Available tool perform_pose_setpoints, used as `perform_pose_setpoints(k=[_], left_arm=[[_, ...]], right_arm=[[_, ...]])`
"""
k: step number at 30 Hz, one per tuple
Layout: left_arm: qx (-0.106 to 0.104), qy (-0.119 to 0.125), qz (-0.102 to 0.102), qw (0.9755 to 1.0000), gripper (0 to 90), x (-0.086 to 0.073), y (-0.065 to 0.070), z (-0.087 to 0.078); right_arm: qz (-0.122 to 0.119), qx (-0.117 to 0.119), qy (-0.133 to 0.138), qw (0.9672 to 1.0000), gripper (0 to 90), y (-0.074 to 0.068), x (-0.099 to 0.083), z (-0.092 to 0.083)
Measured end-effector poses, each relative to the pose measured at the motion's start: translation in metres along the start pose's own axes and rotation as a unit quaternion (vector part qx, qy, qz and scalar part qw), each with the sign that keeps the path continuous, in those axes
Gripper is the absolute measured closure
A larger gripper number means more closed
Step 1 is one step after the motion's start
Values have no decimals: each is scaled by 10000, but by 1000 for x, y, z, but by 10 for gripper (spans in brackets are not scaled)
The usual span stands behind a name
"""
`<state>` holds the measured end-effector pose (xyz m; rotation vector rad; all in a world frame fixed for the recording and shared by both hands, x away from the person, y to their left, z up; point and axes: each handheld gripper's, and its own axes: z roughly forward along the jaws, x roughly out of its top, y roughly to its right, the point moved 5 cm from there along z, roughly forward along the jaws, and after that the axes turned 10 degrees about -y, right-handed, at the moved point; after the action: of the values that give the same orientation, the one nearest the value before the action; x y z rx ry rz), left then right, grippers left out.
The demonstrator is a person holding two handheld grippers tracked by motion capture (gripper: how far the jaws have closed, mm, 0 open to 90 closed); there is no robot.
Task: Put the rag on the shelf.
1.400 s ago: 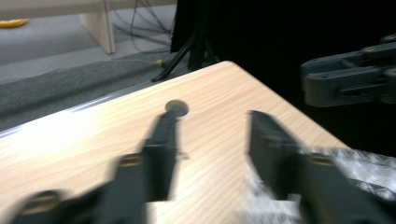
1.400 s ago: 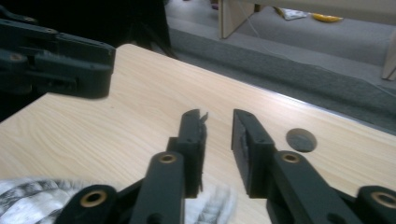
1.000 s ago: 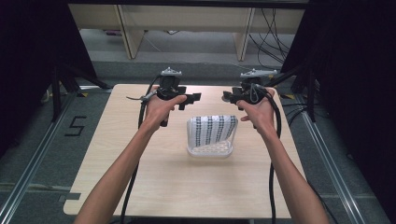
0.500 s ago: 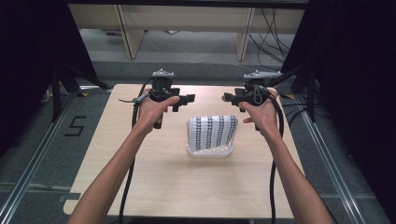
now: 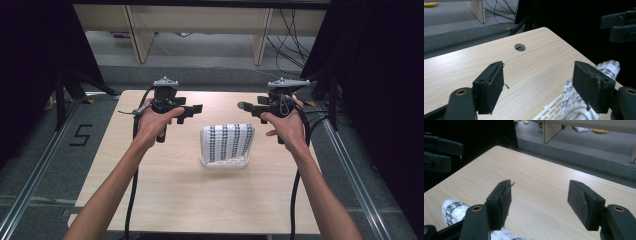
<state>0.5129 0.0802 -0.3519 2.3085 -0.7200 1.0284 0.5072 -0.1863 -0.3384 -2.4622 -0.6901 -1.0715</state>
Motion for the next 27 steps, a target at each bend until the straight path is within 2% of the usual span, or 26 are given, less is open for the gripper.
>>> perform_pose_setpoints(k=[6, 12, 14, 16, 17, 20, 21, 27], left_arm=[[-6, -8, 32, 10000, 246, -6, 2, -5], [-30, 53, 48, 10000, 246, -7, 7, -11], [-48, 52, 56, 10000, 242, -8, 8, -12], [-58, 83, 95, 9999, 237, -9, 12, -15], [-63, 83, 114, 9999, 238, -10, 14, -17], [-68, 106, 168, 9998, 238, -13, 21, -22], [-120, 93, 209, 9997, 238, -17, 26, -24], [-182, 60, 339, 9992, 235, -30, 35, -28]], right_arm=[[46, 19, 10, 10000, 360, -4, -3, -5], [-117, -38, 45, 9999, 358, -1, -5, -9], [-29, 34, 69, 10000, 356, -3, -6, -9], [-11, 83, 127, 9999, 355, -5, -7, -13], [-101, 81, 168, 9998, 353, -5, -7, -15], [-5, 109, 160, 9998, 350, -9, -12, -22], [-128, 94, 190, 9997, 348, -8, -15, -25], [-72, 178, 204, 9996, 344, -11, -23, -31]])
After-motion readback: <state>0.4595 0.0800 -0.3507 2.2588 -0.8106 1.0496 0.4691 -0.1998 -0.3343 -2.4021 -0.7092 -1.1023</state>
